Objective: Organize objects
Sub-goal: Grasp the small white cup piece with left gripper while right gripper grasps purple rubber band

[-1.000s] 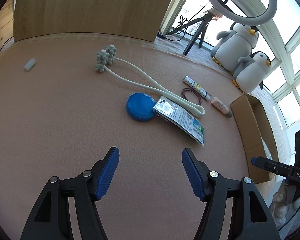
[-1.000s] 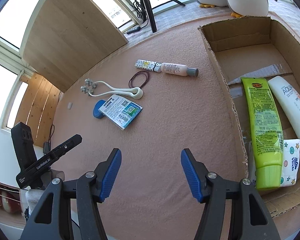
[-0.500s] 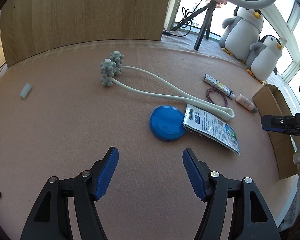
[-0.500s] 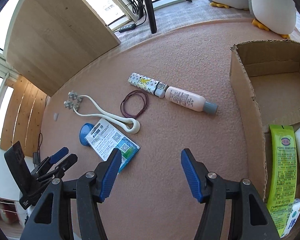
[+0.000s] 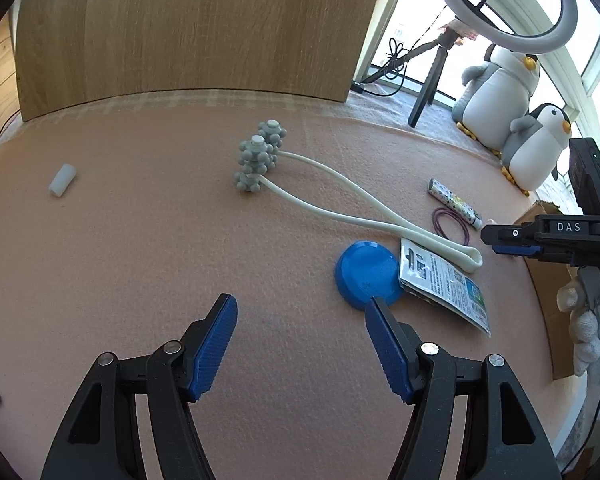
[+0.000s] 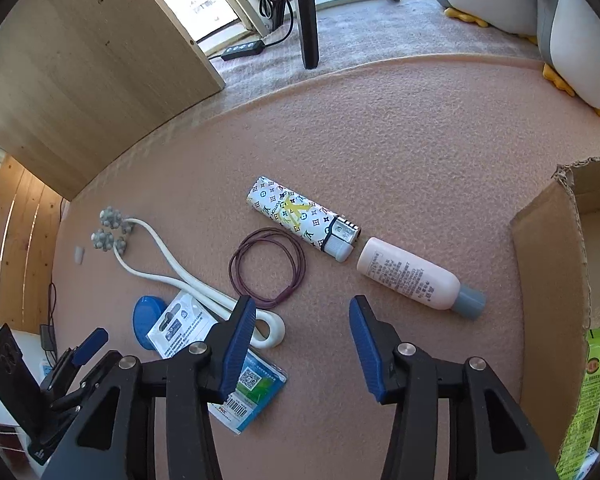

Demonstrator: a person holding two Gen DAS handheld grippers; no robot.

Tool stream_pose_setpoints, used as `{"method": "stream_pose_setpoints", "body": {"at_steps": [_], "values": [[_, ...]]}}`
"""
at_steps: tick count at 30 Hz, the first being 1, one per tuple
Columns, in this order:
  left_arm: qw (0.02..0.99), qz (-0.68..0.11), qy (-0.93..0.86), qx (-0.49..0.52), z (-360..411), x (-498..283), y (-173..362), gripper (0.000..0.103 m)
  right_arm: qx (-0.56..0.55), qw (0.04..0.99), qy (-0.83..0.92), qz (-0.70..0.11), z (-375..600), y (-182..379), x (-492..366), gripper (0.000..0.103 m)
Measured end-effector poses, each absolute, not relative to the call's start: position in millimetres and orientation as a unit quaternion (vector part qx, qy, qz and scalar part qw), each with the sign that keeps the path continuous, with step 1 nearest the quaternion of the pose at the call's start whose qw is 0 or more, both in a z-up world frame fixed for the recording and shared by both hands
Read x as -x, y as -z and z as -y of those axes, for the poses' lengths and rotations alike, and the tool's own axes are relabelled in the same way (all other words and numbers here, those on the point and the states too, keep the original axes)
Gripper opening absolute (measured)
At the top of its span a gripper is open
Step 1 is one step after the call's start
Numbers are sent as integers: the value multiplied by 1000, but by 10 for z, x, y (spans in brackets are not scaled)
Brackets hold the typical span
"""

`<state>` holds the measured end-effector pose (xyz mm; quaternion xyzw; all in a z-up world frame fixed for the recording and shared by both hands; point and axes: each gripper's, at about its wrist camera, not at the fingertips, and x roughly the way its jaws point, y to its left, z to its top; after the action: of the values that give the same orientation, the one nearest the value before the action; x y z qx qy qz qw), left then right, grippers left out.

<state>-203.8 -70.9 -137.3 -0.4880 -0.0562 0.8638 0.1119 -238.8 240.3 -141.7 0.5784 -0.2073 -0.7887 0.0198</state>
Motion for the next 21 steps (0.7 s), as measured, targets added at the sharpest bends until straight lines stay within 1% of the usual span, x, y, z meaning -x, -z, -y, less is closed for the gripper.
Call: {"method": "stream_pose_setpoints", "body": {"at_steps": [1,4,7,11,14,16,20,21], "values": [[91,54,-867,487,805,2085,1353,70,-579,19,789,205,-2394,1426,2415,45],[60,79,-872,479,1174,2251,1306,70,-584,18,785,208,-2389,1479,2496,43],[34,72,-880,469,1476,2358,1252,70,-585,13,781,218,-2417,1518,2551,42],[8,76,-884,461,1857,2509,1217,70,-591,6,781,201,-2363,1502,2633,41],[-7,83,-885,458,2116,2650,1212,70,-597,4,784,170,-2257,1508,2719,41],[-15,84,-885,457,2258,2735,1209,70,-601,-1,788,135,-2159,1510,2774,41],[-33,82,-886,455,2513,2882,1229,70,-604,-4,797,-21,-1794,1532,2788,40],[-39,84,-886,455,2572,2914,1246,70,-600,-1,799,-40,-1747,1528,2772,39]]}}
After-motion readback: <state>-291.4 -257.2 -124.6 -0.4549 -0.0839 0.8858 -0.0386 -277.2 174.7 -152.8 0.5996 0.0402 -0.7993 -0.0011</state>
